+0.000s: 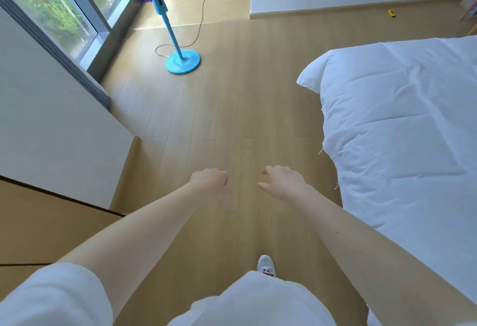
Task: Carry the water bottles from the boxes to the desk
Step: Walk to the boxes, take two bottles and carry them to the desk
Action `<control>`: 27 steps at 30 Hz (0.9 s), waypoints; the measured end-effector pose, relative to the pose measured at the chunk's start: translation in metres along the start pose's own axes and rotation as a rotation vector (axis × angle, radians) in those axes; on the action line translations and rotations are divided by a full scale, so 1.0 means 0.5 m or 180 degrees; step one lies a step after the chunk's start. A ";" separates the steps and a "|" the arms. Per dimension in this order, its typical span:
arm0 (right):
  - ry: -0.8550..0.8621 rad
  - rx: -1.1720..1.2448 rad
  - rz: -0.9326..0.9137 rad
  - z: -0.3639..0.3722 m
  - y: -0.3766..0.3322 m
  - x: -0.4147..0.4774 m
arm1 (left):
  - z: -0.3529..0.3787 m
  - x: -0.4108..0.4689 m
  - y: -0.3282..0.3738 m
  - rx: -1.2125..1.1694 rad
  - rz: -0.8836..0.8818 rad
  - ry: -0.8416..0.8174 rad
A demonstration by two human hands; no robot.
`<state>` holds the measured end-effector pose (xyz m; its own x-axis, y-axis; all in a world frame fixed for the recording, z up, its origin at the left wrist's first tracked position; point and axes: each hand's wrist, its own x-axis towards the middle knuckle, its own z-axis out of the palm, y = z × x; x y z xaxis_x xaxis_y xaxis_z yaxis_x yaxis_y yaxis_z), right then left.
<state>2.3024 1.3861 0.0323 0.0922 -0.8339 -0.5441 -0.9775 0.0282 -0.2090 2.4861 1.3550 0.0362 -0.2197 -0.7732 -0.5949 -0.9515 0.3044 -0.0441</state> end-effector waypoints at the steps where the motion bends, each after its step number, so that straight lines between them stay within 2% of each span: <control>1: 0.0012 0.0007 -0.0018 -0.013 0.010 0.011 | -0.012 0.014 0.007 -0.0006 0.0002 -0.0020; 9: 0.0107 0.0154 -0.0040 -0.080 0.069 0.085 | -0.100 0.123 0.039 0.0247 0.0113 -0.0061; 16: 0.0200 0.0194 0.0167 -0.134 0.091 0.163 | -0.167 0.227 0.041 0.0267 0.0448 0.0066; 21: 0.0229 0.0152 0.0320 -0.202 0.075 0.260 | -0.231 0.328 -0.008 0.0228 0.0634 0.0206; 27: 0.0192 0.0032 0.0372 -0.317 0.012 0.403 | -0.335 0.465 -0.123 -0.0204 0.0639 0.0273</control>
<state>2.2853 1.1308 0.0501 -0.0341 -0.8562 -0.5155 -0.9790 0.1324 -0.1553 2.4574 1.0632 0.0351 -0.4210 -0.7459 -0.5161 -0.8979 0.4232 0.1209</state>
